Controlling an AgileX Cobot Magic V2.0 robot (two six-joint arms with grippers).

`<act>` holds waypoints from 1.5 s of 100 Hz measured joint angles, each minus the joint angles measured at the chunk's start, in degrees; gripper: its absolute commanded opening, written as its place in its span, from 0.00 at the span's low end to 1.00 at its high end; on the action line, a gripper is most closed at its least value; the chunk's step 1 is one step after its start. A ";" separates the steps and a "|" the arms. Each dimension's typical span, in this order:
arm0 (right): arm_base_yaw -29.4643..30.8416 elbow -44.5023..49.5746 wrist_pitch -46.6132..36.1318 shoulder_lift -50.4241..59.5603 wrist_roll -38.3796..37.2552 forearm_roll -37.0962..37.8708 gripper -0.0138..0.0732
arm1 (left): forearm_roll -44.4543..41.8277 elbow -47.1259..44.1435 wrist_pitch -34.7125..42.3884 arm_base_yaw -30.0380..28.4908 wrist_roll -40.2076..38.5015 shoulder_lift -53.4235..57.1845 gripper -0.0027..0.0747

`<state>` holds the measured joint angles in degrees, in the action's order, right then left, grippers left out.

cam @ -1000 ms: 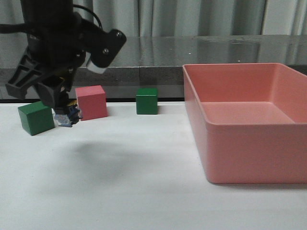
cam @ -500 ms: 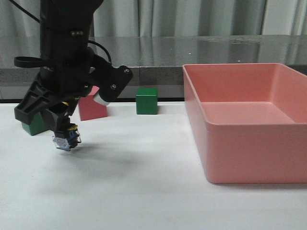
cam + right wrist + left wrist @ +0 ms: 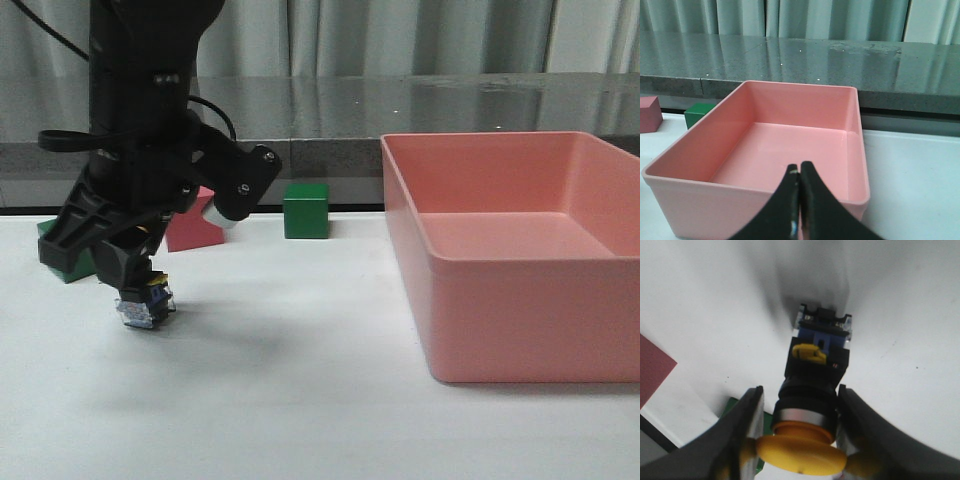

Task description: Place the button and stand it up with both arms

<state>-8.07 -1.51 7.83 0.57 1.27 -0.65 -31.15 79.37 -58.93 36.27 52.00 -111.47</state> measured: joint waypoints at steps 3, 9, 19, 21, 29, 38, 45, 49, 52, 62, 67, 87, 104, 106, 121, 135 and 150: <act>0.00 0.00 0.00 0.00 0.00 0.00 0.07 | 0.14 0.00 0.11 0.00 0.00 0.00 0.38; 0.00 0.00 0.00 0.00 0.00 0.00 0.07 | 0.18 0.00 0.35 0.00 0.00 0.00 0.53; 0.00 0.00 0.00 0.00 0.00 0.00 0.07 | 0.24 0.00 0.95 0.00 0.00 0.00 0.69; 0.00 0.00 0.00 0.00 0.00 0.00 0.07 | 0.24 0.00 0.94 0.00 0.00 0.00 0.71; 0.00 0.00 0.00 0.00 0.00 0.00 0.07 | 0.24 0.00 1.07 0.00 0.00 0.00 0.76; 0.00 0.00 0.00 0.00 0.00 0.00 0.07 | 0.24 0.00 1.07 0.02 0.00 0.00 0.77; 0.00 0.00 0.00 0.00 0.00 0.00 0.07 | 0.14 0.00 0.37 0.23 0.00 0.00 0.77; 0.00 0.00 0.00 0.00 0.00 0.00 0.07 | -0.13 0.00 -0.43 0.22 0.00 0.00 0.77; 0.00 0.00 0.00 0.00 0.00 0.00 0.07 | -0.31 0.00 -1.01 0.22 0.00 0.00 0.77; 0.00 0.00 0.00 0.00 0.00 0.00 0.07 | -0.66 0.08 -3.83 0.22 -0.19 0.64 0.76; 0.00 0.00 0.00 0.00 0.00 0.00 0.07 | -1.03 0.55 -5.23 0.34 -1.04 1.45 0.73; 0.00 0.00 0.00 0.00 0.00 0.00 0.07 | -3.64 4.01 -9.53 -0.19 -9.18 6.90 0.13; 0.00 0.00 0.00 0.00 0.00 0.00 0.07 | -2.66 6.82 -10.30 -3.73 -17.85 12.88 0.01; 0.00 0.00 0.00 0.00 0.00 0.00 0.07 | -1.83 6.94 -10.42 -4.43 -19.02 13.43 0.01; 0.00 0.00 0.00 0.00 0.00 0.00 0.07 | 9.00 6.66 -10.22 -11.11 -23.99 20.42 0.01; 0.00 0.00 0.00 0.00 0.00 0.00 0.07 | 18.73 0.89 -2.41 -16.13 -24.80 30.02 0.01; 0.00 0.00 0.00 0.00 0.00 0.00 0.07 | 23.79 -10.71 8.16 -16.91 -25.04 42.40 0.01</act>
<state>-8.07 -1.51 7.83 0.57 1.27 -0.65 -7.36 68.65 -50.77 19.37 26.96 -69.07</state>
